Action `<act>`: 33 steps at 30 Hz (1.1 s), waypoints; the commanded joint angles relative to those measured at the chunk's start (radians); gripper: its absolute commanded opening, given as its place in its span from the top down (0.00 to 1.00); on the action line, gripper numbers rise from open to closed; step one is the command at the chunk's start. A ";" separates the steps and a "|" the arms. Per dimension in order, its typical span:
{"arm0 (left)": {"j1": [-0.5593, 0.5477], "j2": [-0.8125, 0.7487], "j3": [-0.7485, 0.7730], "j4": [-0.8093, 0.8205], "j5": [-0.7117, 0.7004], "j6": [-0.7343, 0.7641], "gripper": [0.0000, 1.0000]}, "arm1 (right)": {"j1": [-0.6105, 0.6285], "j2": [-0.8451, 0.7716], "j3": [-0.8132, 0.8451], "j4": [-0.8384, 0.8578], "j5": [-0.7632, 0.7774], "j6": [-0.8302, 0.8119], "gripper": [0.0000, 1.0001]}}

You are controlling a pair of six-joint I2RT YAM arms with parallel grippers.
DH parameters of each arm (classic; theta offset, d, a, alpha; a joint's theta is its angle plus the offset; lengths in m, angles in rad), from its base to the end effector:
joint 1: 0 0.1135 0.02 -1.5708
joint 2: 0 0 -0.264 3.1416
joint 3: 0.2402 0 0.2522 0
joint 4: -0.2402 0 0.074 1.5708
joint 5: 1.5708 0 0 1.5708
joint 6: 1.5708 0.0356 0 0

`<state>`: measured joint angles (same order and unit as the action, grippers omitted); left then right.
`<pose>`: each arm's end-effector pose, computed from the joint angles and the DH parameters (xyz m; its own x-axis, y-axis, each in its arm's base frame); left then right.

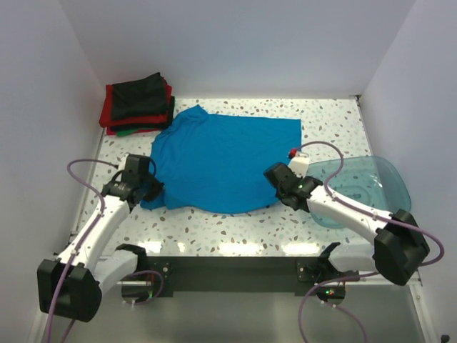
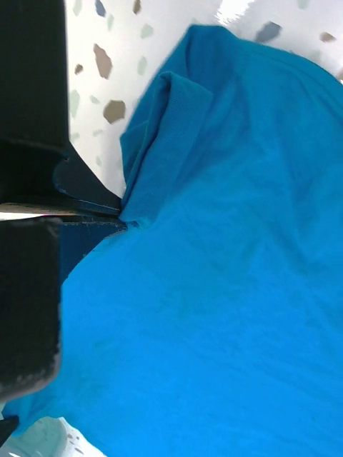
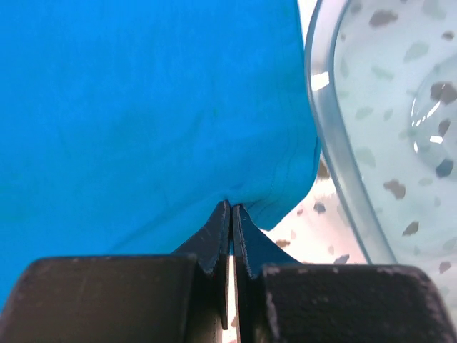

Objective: Fold and stack the t-shirts
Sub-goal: Flatten the tshirt out, then fold the tshirt

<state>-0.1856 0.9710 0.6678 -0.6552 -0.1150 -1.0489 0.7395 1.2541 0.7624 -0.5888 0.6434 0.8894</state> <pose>0.1831 -0.0302 0.2261 -0.5036 -0.7816 -0.3680 -0.6381 0.6237 -0.4515 0.1845 0.1394 0.2112 -0.6672 0.2325 -0.7077 0.2981 0.9540 0.0324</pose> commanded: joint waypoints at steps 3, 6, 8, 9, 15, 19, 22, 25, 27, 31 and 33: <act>-0.003 0.092 0.125 0.103 -0.045 0.046 1.00 | -0.086 0.063 0.110 0.030 0.039 -0.102 1.00; -0.003 0.165 0.167 0.141 -0.048 0.052 1.00 | -0.133 0.094 0.144 0.055 0.024 -0.150 1.00; 0.000 0.208 0.191 0.160 -0.055 0.059 1.00 | -0.156 0.113 0.172 0.064 0.015 -0.184 1.00; 0.000 0.251 0.220 0.172 -0.069 0.064 1.00 | -0.175 0.120 0.179 0.079 0.012 -0.196 1.00; 0.001 0.423 0.335 0.288 -0.100 0.139 1.00 | -0.232 0.247 0.270 0.127 -0.024 -0.276 1.00; 0.003 0.561 0.443 0.259 -0.132 0.173 1.00 | -0.258 0.312 0.322 0.148 -0.027 -0.299 1.00; 0.005 0.641 0.492 0.275 -0.138 0.188 1.00 | -0.282 0.372 0.367 0.153 -0.036 -0.314 1.00; 0.006 0.695 0.538 0.290 -0.158 0.188 0.94 | -0.310 0.444 0.416 0.168 -0.040 -0.334 1.00; 0.008 0.725 0.573 0.340 -0.172 0.214 0.36 | -0.331 0.511 0.477 0.152 -0.048 -0.356 0.99; 0.005 0.796 0.711 0.266 -0.144 0.260 0.00 | -0.338 0.568 0.597 0.060 -0.044 -0.379 0.35; -0.002 0.775 0.716 0.287 -0.105 0.288 0.00 | -0.338 0.548 0.600 0.067 -0.041 -0.395 0.25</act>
<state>-0.1841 1.7695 1.3193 -0.4034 -0.2386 -0.8249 0.4004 1.8359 1.3075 -0.4870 0.5846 0.5278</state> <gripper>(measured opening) 0.997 0.722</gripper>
